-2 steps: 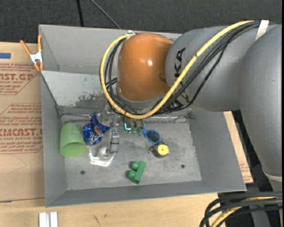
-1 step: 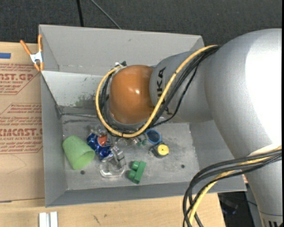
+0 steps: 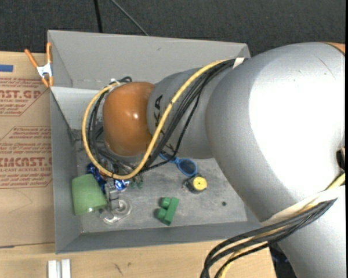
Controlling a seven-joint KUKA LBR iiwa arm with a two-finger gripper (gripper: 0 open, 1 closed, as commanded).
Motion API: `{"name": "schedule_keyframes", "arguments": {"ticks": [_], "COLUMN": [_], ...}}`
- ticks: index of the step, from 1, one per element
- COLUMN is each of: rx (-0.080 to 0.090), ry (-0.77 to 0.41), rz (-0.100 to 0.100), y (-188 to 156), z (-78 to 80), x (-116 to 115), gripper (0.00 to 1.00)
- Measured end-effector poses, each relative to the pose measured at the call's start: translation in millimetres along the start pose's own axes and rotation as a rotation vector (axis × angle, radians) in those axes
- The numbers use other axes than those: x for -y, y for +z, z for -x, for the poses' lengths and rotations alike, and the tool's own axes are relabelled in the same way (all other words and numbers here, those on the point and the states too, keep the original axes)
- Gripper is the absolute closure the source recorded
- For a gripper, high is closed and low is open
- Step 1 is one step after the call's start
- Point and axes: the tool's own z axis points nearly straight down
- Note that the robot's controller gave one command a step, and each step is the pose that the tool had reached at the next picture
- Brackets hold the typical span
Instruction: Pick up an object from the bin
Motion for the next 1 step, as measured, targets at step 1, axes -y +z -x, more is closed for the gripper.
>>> {"name": "schedule_keyframes", "arguments": {"ticks": [1], "rx": [0.01], "ry": [-0.332], "rz": [0.003], "y": [-1.0], "z": [-44.6], "x": [1.2], "gripper": [0.0]}}
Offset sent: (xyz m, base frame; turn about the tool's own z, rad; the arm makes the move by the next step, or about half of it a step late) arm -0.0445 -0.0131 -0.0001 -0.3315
